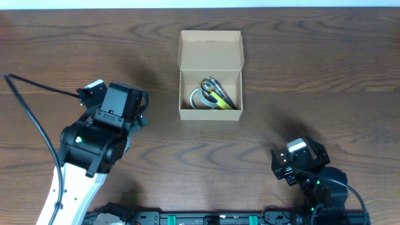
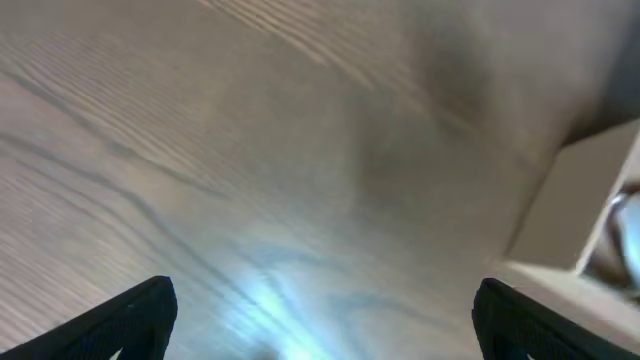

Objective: Pack container
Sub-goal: 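Withdraw the left gripper from the box toward lower left, then raise both grippers to the box's far corners near the lid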

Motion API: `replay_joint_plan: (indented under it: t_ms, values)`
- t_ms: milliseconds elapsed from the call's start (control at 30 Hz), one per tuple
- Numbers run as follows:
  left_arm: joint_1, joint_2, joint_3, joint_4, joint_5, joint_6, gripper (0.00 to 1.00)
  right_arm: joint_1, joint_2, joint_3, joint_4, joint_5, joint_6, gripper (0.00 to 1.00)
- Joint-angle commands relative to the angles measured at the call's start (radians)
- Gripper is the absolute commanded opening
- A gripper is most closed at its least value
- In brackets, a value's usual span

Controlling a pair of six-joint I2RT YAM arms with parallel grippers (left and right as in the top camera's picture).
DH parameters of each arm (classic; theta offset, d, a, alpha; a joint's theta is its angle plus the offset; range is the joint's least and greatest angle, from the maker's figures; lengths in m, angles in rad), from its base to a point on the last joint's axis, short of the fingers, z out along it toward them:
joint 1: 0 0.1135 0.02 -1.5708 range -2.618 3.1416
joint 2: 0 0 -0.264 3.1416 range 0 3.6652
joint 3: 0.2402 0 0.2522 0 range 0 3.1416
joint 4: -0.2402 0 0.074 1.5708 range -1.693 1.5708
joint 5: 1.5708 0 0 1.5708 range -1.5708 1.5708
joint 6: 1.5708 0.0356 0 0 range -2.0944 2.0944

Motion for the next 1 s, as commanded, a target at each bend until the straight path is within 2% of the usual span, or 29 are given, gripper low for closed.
replay_joint_plan:
  t_ms: [0, 467, 633, 733, 900, 967]
  values:
    - [0.004, 0.002, -0.004, -0.012, 0.005, 0.087, 0.96, -0.007, -0.006, -0.003, -0.003, 0.002, 0.011, 0.99]
    - [0.004, 0.002, -0.004, -0.012, 0.014, 0.087, 0.95, -0.007, -0.006, -0.003, 0.016, 0.016, 0.012, 0.99]
    - [0.004, 0.002, -0.004, -0.012, 0.037, 0.087, 0.95, -0.007, -0.006, -0.003, 0.05, -0.064, 0.013, 0.99]
    - [0.005, 0.002, -0.004, 0.024, 0.073, 0.087, 0.96, -0.007, 0.006, 0.009, 0.086, -0.067, 0.078, 0.99]
    - [0.007, 0.025, 0.012, 0.06, 0.155, 0.087, 0.96, -0.007, 0.153, 0.103, 0.084, -0.068, 0.128, 0.99]
    - [0.012, 0.064, 0.047, 0.055, 0.176, 0.088, 0.96, -0.007, 0.31, 0.202, 0.084, -0.067, 0.127, 0.99]
